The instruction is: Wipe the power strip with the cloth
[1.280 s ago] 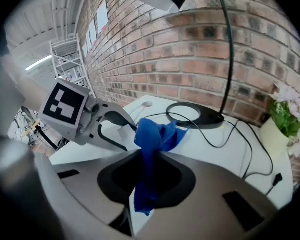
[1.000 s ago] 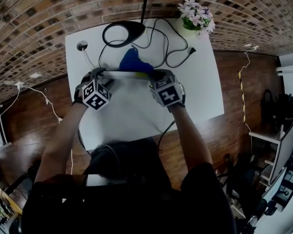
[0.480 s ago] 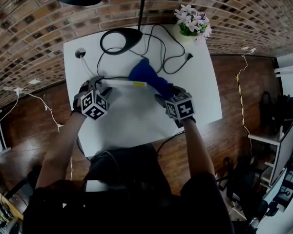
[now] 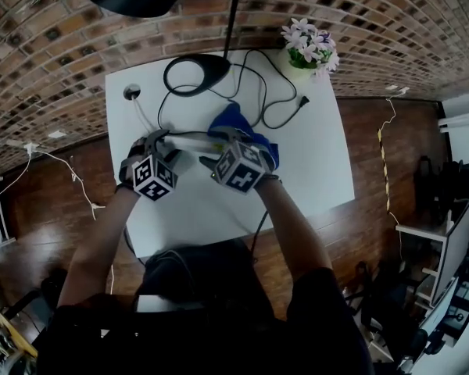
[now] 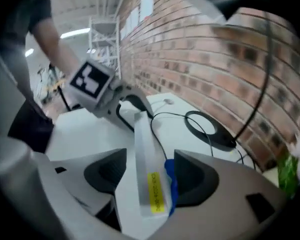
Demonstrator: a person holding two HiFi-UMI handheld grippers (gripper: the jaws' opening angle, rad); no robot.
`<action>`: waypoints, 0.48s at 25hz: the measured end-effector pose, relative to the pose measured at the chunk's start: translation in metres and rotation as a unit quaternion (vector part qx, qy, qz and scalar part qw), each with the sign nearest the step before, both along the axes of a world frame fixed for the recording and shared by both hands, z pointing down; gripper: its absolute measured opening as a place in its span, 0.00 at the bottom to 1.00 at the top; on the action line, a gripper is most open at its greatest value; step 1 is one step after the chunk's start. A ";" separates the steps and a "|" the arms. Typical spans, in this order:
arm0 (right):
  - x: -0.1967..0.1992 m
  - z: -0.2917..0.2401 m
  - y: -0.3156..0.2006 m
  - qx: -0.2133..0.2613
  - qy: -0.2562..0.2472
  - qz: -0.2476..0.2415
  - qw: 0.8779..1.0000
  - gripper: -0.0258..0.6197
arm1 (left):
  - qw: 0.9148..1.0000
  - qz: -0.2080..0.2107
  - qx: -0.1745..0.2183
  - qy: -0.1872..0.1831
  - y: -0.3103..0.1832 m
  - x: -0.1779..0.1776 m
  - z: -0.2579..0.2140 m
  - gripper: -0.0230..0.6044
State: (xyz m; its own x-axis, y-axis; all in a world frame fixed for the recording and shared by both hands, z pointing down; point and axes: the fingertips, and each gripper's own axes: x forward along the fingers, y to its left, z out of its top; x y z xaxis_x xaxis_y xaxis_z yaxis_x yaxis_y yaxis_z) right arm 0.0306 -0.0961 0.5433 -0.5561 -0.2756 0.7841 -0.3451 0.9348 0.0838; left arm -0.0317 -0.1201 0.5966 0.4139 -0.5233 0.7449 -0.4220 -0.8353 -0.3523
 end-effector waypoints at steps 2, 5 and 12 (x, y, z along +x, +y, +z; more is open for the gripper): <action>-0.004 0.019 0.003 0.031 0.051 -0.036 0.998 0.37 | 1.000 -0.001 -0.003 0.000 0.001 0.003 0.000 0.45; -0.009 0.020 0.006 0.079 0.061 -0.038 0.994 0.28 | 1.000 -0.006 -0.001 -0.003 0.002 -0.003 -0.001 0.45; -0.039 0.021 0.021 0.159 0.065 -0.063 0.983 0.28 | 0.999 -0.029 -0.032 0.018 0.016 -0.035 -0.006 0.44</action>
